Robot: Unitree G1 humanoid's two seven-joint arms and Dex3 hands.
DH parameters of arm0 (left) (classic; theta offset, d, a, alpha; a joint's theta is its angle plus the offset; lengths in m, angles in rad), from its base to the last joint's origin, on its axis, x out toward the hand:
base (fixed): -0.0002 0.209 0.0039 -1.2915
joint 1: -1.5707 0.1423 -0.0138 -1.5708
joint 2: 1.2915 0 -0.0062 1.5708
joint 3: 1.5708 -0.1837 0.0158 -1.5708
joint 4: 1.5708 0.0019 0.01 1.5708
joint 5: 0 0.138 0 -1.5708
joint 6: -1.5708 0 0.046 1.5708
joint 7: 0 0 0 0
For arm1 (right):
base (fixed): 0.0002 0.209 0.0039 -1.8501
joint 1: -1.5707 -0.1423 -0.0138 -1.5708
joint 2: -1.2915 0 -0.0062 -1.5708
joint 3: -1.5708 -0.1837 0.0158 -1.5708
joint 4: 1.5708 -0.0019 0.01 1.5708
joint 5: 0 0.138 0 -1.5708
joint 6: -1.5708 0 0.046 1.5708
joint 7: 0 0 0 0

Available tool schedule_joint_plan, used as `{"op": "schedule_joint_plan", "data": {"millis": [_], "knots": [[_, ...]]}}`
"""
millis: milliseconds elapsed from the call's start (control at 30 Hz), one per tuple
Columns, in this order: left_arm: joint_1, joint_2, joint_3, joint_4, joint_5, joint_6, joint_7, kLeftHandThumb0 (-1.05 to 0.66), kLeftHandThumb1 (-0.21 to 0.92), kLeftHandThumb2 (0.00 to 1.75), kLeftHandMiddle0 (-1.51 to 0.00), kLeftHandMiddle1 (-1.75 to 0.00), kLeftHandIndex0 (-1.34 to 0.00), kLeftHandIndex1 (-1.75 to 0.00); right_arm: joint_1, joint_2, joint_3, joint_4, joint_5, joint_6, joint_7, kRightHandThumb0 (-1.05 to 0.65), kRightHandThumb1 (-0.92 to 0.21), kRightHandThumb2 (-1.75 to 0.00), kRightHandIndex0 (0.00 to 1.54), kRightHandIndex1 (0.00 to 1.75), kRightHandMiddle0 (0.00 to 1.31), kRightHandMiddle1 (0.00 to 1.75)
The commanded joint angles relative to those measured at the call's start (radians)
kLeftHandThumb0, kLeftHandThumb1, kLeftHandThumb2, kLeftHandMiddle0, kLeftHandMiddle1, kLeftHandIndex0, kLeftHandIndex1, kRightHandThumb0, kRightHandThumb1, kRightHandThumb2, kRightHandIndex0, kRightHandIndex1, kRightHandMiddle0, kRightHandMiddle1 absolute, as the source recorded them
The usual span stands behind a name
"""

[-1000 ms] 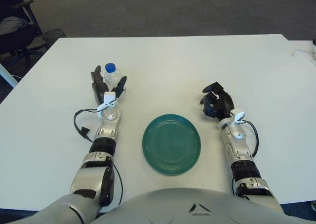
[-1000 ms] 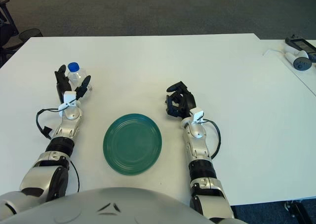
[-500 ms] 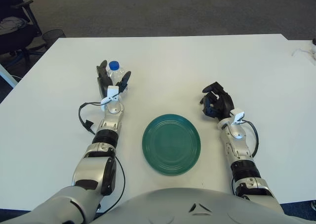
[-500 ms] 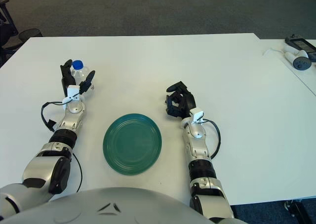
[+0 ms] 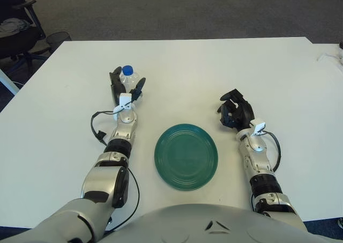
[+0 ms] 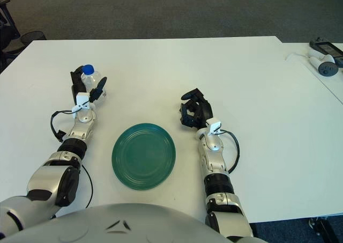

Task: Put the bottle into the plate.

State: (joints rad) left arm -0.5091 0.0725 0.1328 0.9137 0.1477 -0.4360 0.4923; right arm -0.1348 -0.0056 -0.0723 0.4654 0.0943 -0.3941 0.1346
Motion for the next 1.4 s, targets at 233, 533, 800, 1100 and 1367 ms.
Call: {"op": "schedule_joint_plan", "data": {"millis": [233, 533, 800, 1100, 1367], "knots": [[-0.039, -0.004, -0.007, 0.039, -0.009, -0.032, -0.001, -0.99, 0.92, 0.05, 0.00, -0.89, 0.00, -0.92, 0.036, 0.010, -0.001, 0.055, 0.011, 0.024, 0.008, -0.01, -0.44, -1.12, 0.50, 1.74, 0.43, 1.58], [-0.045, -0.004, -0.011, 0.053, -0.003, -0.037, 0.009, -0.98, 0.92, 0.04, 0.00, -0.90, 0.00, -0.93, 0.033, 0.011, -0.005, 0.068, 0.015, 0.011, 0.009, -0.01, -0.44, -1.12, 0.49, 1.74, 0.43, 1.58], [-0.050, -0.001, -0.015, 0.063, 0.001, -0.037, 0.015, -0.97, 0.92, 0.04, 0.00, -0.91, 0.00, -0.96, 0.033, 0.014, -0.006, 0.065, 0.014, 0.013, 0.009, -0.01, -0.46, -1.10, 0.48, 1.73, 0.42, 1.59], [-0.053, -0.001, -0.020, 0.065, 0.002, -0.035, 0.021, -0.96, 0.92, 0.04, 0.00, -0.90, 0.00, -0.96, 0.035, 0.012, -0.007, 0.062, 0.011, 0.013, 0.008, -0.01, -0.45, -1.11, 0.50, 1.73, 0.42, 1.59], [-0.055, -0.002, -0.021, 0.067, 0.001, -0.032, 0.025, -0.94, 0.92, 0.04, 0.00, -0.91, 0.00, -0.97, 0.036, 0.011, -0.007, 0.061, 0.013, 0.014, 0.013, -0.01, -0.44, -1.11, 0.49, 1.74, 0.44, 1.57]]}}
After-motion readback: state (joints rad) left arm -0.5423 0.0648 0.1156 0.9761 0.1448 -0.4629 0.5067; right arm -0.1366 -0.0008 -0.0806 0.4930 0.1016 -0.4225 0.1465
